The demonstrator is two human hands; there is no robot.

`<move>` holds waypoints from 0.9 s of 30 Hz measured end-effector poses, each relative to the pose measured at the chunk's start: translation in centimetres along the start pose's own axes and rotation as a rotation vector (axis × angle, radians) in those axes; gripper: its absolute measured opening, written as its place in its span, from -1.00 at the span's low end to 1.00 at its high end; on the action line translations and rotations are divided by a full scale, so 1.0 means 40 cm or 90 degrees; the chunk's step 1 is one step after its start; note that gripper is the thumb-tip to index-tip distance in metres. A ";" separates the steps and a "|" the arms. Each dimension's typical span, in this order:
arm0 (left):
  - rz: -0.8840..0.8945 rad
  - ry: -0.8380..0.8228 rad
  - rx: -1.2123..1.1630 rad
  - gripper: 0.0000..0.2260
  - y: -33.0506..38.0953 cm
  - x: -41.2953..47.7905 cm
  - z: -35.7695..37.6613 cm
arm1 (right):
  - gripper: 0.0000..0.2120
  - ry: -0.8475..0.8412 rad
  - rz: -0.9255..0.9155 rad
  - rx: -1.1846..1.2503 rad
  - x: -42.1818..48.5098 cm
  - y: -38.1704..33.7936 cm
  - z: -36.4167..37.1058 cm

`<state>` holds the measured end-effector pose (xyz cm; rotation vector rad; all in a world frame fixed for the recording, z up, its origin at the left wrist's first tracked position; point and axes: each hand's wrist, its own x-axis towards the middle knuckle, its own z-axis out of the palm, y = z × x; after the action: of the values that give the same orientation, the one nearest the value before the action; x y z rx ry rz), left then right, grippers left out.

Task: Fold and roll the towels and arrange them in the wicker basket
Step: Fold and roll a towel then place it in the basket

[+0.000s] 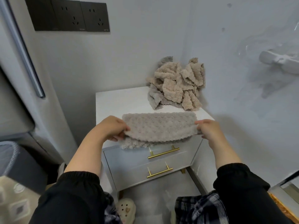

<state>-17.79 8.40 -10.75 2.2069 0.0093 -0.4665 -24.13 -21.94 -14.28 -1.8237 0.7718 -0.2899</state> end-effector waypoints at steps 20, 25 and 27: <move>0.152 0.004 0.487 -0.53 -0.013 0.126 0.130 | -0.60 -0.117 -0.413 -0.538 -0.002 0.004 0.179; 0.189 0.078 0.506 -0.53 -0.038 0.180 0.129 | -0.52 -0.130 -0.381 -0.577 0.024 -0.010 0.221; 0.202 0.123 0.491 -0.53 -0.043 0.187 0.124 | -0.51 -0.133 -0.375 -0.582 0.029 -0.022 0.232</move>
<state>-12.73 4.55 -17.33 2.9262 -0.4830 -0.0665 -17.93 -15.53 -17.29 -2.8844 0.1784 -0.1103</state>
